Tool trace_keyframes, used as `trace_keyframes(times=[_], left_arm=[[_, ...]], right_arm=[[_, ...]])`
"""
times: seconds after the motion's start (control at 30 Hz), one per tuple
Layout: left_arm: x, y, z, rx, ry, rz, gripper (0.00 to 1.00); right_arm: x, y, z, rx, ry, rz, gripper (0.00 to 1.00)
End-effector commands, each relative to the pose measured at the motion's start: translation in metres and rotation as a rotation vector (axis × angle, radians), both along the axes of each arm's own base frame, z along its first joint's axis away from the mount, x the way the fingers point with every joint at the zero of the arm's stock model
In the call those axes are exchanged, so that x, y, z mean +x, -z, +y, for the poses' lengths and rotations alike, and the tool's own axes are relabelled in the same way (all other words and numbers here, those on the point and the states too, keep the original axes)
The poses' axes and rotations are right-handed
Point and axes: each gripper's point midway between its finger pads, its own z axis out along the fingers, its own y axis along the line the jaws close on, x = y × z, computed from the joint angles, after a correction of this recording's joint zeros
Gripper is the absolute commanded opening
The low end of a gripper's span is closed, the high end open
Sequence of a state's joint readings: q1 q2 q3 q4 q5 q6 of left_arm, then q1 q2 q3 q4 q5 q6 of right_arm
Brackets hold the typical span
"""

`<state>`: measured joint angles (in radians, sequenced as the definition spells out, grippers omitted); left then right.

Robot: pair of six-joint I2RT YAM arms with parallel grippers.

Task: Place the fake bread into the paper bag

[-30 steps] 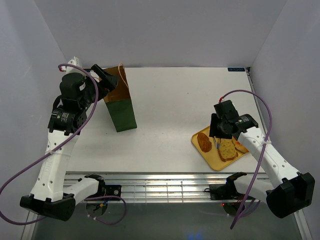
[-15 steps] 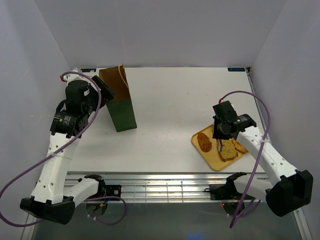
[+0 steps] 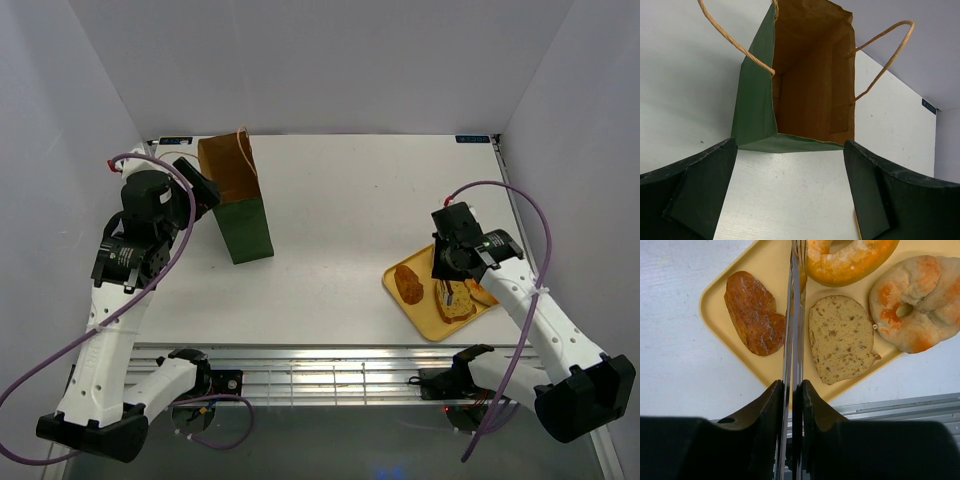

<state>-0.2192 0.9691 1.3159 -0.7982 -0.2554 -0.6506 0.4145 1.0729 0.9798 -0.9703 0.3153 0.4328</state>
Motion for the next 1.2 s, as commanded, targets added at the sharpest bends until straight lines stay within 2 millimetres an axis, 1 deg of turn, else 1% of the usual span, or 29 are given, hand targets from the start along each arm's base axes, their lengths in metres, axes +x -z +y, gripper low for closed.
trace_keyframes(times=[0.0, 0.1, 0.13, 0.17, 0.2, 0.23, 0.3, 0.37, 0.43, 0.47, 0.5, 0.57, 0.6, 0.63, 0.67, 0.7, 0.73, 0.8, 0.83, 0.9, 0.93, 0.97, 1.0, 1.03, 1.07, 1.1, 1.13, 1.17], left_arm=[[-0.008, 0.004, 0.005, 0.026, -0.007, 0.008, 0.98], [-0.013, 0.007, 0.008, 0.035, -0.016, 0.019, 0.98], [-0.014, 0.006, 0.009, 0.036, -0.018, 0.021, 0.98], [-0.017, 0.005, 0.009, 0.034, -0.018, 0.017, 0.98], [-0.019, 0.006, 0.008, 0.034, -0.01, 0.02, 0.98], [-0.021, 0.005, 0.007, 0.034, 0.0, 0.018, 0.98], [-0.026, 0.004, 0.007, 0.044, 0.015, 0.018, 0.98], [-0.032, 0.004, 0.01, 0.05, 0.01, 0.029, 0.98], [-0.037, 0.003, 0.015, 0.059, -0.01, 0.032, 0.98], [-0.041, 0.004, 0.017, 0.062, -0.02, 0.042, 0.98], [-0.045, -0.001, 0.018, 0.055, -0.023, 0.027, 0.98], [-0.05, -0.004, 0.019, 0.051, -0.019, 0.019, 0.98], [-0.052, -0.005, 0.018, 0.05, -0.013, 0.017, 0.98], [-0.053, -0.005, 0.017, 0.053, -0.006, 0.021, 0.98], [-0.053, -0.002, 0.017, 0.059, -0.002, 0.037, 0.98], [-0.053, 0.001, 0.016, 0.065, 0.002, 0.053, 0.98], [-0.05, 0.004, 0.015, 0.071, 0.009, 0.071, 0.98], [-0.048, 0.012, 0.014, 0.071, 0.011, 0.106, 0.98], [-0.045, 0.019, 0.012, 0.061, 0.006, 0.127, 0.98], [-0.042, 0.022, 0.018, 0.063, -0.038, 0.136, 0.98], [-0.04, 0.025, 0.02, 0.063, -0.056, 0.144, 0.98], [-0.036, 0.023, 0.021, 0.06, -0.071, 0.149, 0.98], [-0.033, 0.021, 0.025, 0.07, -0.1, 0.149, 0.98], [-0.03, 0.017, 0.028, 0.074, -0.122, 0.145, 0.98], [-0.022, 0.011, 0.032, 0.082, -0.151, 0.136, 0.98], [-0.018, 0.009, 0.036, 0.094, -0.179, 0.135, 0.98], [-0.013, 0.005, 0.048, 0.12, -0.237, 0.13, 0.98], [-0.009, -0.004, 0.052, 0.126, -0.254, 0.117, 0.98]], right_arm=[[0.006, -0.032, 0.003, 0.036, -0.008, -0.092, 0.08], [0.007, -0.046, 0.016, 0.102, -0.065, -0.117, 0.08], [0.01, -0.057, 0.022, 0.131, -0.09, -0.143, 0.08], [0.008, -0.063, 0.035, 0.182, -0.141, -0.142, 0.08], [0.009, -0.07, 0.043, 0.211, -0.185, -0.155, 0.08], [0.008, -0.085, 0.055, 0.263, -0.233, -0.173, 0.08], [0.005, -0.1, 0.072, 0.308, -0.307, -0.198, 0.08], [-0.003, -0.118, 0.094, 0.386, -0.406, -0.207, 0.08], [-0.011, -0.13, 0.11, 0.442, -0.492, -0.213, 0.08], [-0.015, -0.14, 0.12, 0.467, -0.538, -0.229, 0.08], [-0.019, -0.146, 0.126, 0.49, -0.572, -0.235, 0.08], [-0.03, -0.16, 0.144, 0.549, -0.663, -0.244, 0.08], [-0.033, -0.17, 0.15, 0.571, -0.693, -0.26, 0.08], [-0.042, -0.177, 0.163, 0.607, -0.753, -0.253, 0.08], [-0.046, -0.183, 0.169, 0.63, -0.785, -0.258, 0.08], [-0.05, -0.195, 0.175, 0.658, -0.818, -0.276, 0.08], [-0.055, -0.2, 0.184, 0.69, -0.86, -0.264, 0.08], [-0.06, -0.22, 0.198, 0.742, -0.924, -0.3, 0.08], [-0.063, -0.225, 0.205, 0.767, -0.955, -0.293, 0.08], [-0.066, -0.238, 0.217, 0.808, -1.005, -0.311, 0.08], [-0.07, -0.249, 0.222, 0.839, -1.039, -0.322, 0.08], [-0.069, -0.249, 0.23, 0.852, -1.057, -0.311, 0.08], [-0.067, -0.255, 0.236, 0.864, -1.071, -0.322, 0.08], [-0.067, -0.266, 0.24, 0.877, -1.089, -0.344, 0.08], [-0.064, -0.263, 0.249, 0.877, -1.098, -0.326, 0.08], [-0.062, -0.266, 0.253, 0.879, -1.104, -0.33, 0.08], [-0.059, -0.269, 0.261, 0.886, -1.118, -0.326, 0.08], [-0.057, -0.271, 0.264, 0.889, -1.124, -0.328, 0.08]])
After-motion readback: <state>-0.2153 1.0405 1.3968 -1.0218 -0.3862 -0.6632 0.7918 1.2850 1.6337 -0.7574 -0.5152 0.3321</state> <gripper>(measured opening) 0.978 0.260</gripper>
